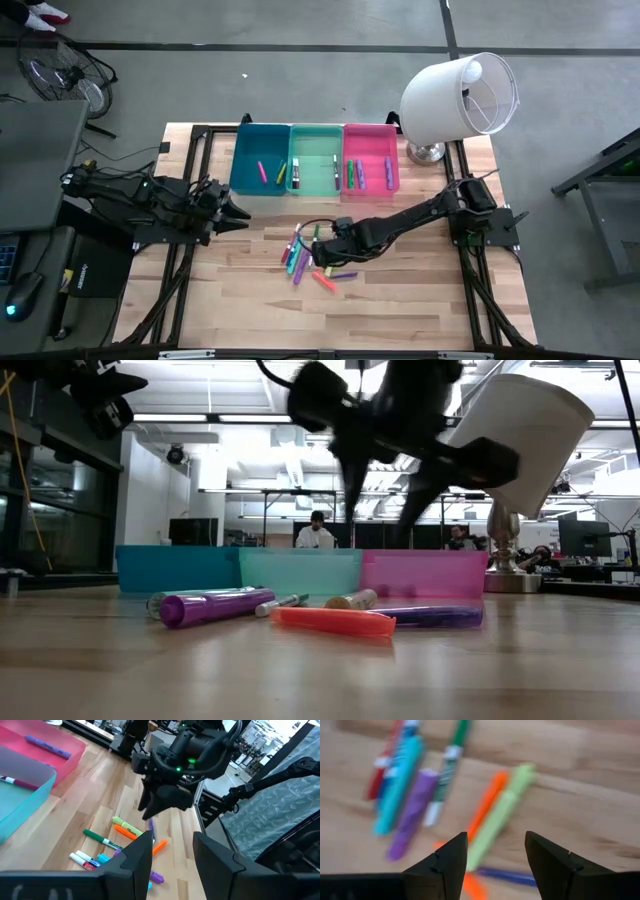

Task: Pick & Place Markers
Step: Put the light green highlighter pen into the pink bin

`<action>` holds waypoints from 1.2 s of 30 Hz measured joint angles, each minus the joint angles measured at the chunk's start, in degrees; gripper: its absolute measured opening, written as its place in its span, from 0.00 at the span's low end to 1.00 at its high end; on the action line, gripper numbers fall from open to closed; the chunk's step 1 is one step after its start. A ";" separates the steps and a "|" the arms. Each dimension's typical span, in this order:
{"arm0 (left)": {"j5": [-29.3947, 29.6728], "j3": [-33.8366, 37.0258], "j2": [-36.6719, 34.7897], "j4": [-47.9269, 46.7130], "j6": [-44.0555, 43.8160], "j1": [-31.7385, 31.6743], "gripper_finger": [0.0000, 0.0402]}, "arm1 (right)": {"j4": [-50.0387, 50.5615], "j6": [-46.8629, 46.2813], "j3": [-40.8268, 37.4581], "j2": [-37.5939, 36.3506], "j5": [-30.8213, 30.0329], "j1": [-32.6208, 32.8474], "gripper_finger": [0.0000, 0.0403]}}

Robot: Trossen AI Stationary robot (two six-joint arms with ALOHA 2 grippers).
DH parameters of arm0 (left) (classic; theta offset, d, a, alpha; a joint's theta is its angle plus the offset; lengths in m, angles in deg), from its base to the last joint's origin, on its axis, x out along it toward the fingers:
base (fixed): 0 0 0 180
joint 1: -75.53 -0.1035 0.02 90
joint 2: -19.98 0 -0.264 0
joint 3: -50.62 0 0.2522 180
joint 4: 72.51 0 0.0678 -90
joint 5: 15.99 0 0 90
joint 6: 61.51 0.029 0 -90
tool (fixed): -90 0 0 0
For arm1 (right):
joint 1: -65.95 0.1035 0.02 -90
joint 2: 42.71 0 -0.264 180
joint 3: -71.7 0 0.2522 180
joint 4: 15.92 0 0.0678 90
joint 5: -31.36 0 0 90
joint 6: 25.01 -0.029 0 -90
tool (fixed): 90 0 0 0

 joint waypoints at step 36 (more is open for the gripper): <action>-0.15 0.00 0.02 -0.45 0.04 0.00 0.35 | -3.06 -3.12 0.09 8.26 1.60 0.39 0.47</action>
